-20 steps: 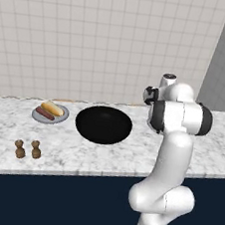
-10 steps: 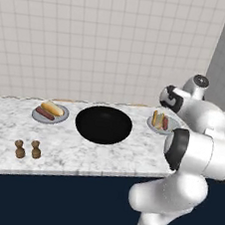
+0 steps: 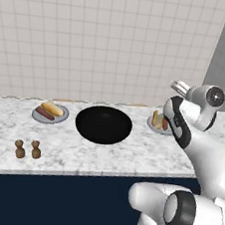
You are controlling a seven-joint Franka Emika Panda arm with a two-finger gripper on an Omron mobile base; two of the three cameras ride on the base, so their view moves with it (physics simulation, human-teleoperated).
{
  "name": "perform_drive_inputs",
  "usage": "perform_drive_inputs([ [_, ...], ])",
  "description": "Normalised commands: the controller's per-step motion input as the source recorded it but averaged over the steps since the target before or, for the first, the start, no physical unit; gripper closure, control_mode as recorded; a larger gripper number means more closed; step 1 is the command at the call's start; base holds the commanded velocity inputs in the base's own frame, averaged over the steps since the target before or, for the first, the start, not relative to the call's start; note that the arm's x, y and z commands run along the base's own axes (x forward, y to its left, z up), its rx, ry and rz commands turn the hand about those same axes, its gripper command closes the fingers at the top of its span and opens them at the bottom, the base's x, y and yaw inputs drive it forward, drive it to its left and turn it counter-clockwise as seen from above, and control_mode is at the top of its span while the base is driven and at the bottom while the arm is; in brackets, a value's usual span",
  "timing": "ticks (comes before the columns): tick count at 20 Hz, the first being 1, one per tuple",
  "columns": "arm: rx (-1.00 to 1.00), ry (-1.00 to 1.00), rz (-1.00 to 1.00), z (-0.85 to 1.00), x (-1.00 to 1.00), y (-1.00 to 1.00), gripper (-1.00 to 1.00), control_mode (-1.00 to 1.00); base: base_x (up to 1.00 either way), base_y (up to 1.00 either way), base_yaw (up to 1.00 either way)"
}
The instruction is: Place one bun and one sausage from the bowl on each plate.
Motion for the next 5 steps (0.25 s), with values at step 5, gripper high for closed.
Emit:
perform_drive_inputs([
  [5, -0.01, -0.72, 0.01, 0.84, -0.99, 0.24, -1.00, -1.00, 0.00, 0.00, 0.00],
])
